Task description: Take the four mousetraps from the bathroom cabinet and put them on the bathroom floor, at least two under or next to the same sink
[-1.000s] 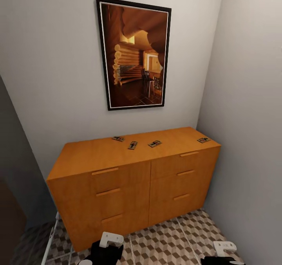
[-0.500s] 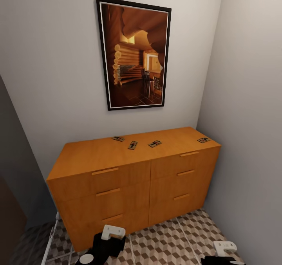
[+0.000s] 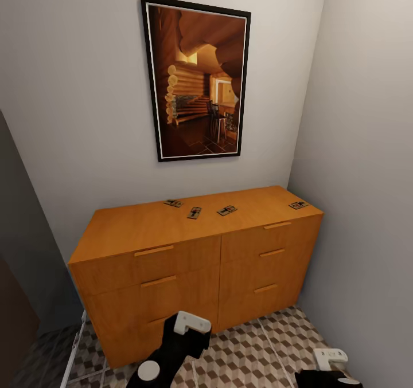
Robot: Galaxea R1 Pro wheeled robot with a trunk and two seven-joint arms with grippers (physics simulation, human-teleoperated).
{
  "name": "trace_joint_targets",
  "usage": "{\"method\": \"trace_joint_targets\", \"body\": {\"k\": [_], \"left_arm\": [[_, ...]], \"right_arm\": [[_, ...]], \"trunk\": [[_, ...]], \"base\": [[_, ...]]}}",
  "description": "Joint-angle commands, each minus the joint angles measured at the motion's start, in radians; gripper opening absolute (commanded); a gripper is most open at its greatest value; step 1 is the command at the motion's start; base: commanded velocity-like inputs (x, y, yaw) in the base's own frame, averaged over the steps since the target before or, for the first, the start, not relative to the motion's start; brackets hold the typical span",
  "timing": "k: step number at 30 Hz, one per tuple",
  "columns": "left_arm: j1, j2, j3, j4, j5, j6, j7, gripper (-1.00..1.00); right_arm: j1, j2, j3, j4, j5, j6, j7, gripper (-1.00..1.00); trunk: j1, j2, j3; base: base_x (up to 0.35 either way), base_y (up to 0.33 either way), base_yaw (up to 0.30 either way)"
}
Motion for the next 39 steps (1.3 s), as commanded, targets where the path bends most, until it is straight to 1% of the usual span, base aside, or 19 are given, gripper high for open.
{"method": "trace_joint_targets", "body": {"k": [1, 3, 6, 8, 14, 15, 23, 24, 25, 30, 34, 35, 39], "left_arm": [[-0.003, -0.003, -0.014, -0.005, -0.015, 0.005, 0.000, 1.00], [-0.012, -0.007, -0.033, -0.010, -0.022, 0.005, 0.000, 1.00], [-0.034, -0.016, -0.052, -0.016, -0.028, 0.005, 0.000, 1.00], [-0.044, -0.017, -0.056, -0.017, -0.030, 0.005, 0.000, 1.00], [-0.131, -0.017, -0.068, -0.022, -0.033, 0.010, -0.003, 1.00], [-0.131, -0.017, -0.068, -0.022, -0.033, 0.010, -0.003, 1.00], [-0.283, -0.017, -0.072, -0.024, -0.029, 0.044, -0.004, 1.00], [-0.283, -0.017, -0.072, -0.024, -0.029, 0.044, -0.004, 1.00], [-0.304, -0.017, -0.072, -0.024, -0.028, 0.050, -0.004, 1.00], [-0.412, -0.017, -0.072, -0.024, -0.022, 0.073, -0.005, 1.00], [-0.500, -0.017, -0.072, -0.024, -0.008, 0.082, -0.004, 1.00], [-0.500, -0.017, -0.072, -0.024, -0.008, 0.082, -0.004, 1.00], [-0.589, -0.017, -0.073, -0.023, 0.018, 0.105, -0.001, 1.00]], "right_arm": [[0.000, -0.001, 0.000, -0.008, 0.000, 0.005, -0.001, 1.00], [0.000, -0.001, 0.000, -0.020, 0.000, 0.005, -0.001, 1.00], [0.000, -0.001, 0.000, -0.040, 0.001, 0.006, -0.001, 1.00], [0.000, -0.002, 0.000, -0.047, 0.001, 0.006, -0.001, 1.00], [0.000, -0.003, -0.002, -0.098, 0.001, 0.007, -0.008, 1.00], [0.000, -0.003, -0.002, -0.098, 0.001, 0.007, -0.008, 1.00], [-0.005, -0.003, -0.020, -0.152, 0.001, 0.030, -0.036, 1.00], [-0.005, -0.003, -0.020, -0.152, 0.001, 0.030, -0.036, 1.00], [-0.010, -0.003, -0.024, -0.156, 0.001, 0.036, -0.039, 1.00], [-0.051, -0.003, -0.041, -0.166, 0.001, 0.065, -0.050, 1.00], [-0.092, -0.006, -0.056, -0.170, 0.001, 0.097, -0.053, 1.00], [-0.092, -0.006, -0.056, -0.170, 0.001, 0.097, -0.053, 1.00], [-0.146, -0.014, -0.068, -0.171, 0.001, 0.136, -0.054, 1.00]], "trunk": [[0.000, -0.001, -0.001], [0.000, -0.001, -0.001], [0.000, -0.001, -0.001], [0.000, -0.001, -0.001], [0.000, -0.001, -0.001], [0.000, -0.001, -0.001], [0.000, -0.001, -0.001], [0.000, -0.001, -0.001], [0.000, -0.001, -0.001], [0.000, -0.001, -0.001], [0.000, -0.001, -0.001], [0.000, -0.001, -0.001], [0.000, -0.001, -0.001]], "base": [[0.000, 0.000, 0.000], [0.000, 0.000, 0.000], [0.000, 0.000, 0.000], [0.000, 0.000, 0.000], [0.000, 0.000, 0.000], [0.000, 0.000, 0.000], [0.000, 0.000, 0.000], [0.000, 0.000, 0.000], [0.000, 0.000, 0.000], [0.000, 0.000, 0.000], [0.000, 0.000, 0.000], [0.000, 0.000, 0.000], [0.000, 0.000, 0.000]]}}
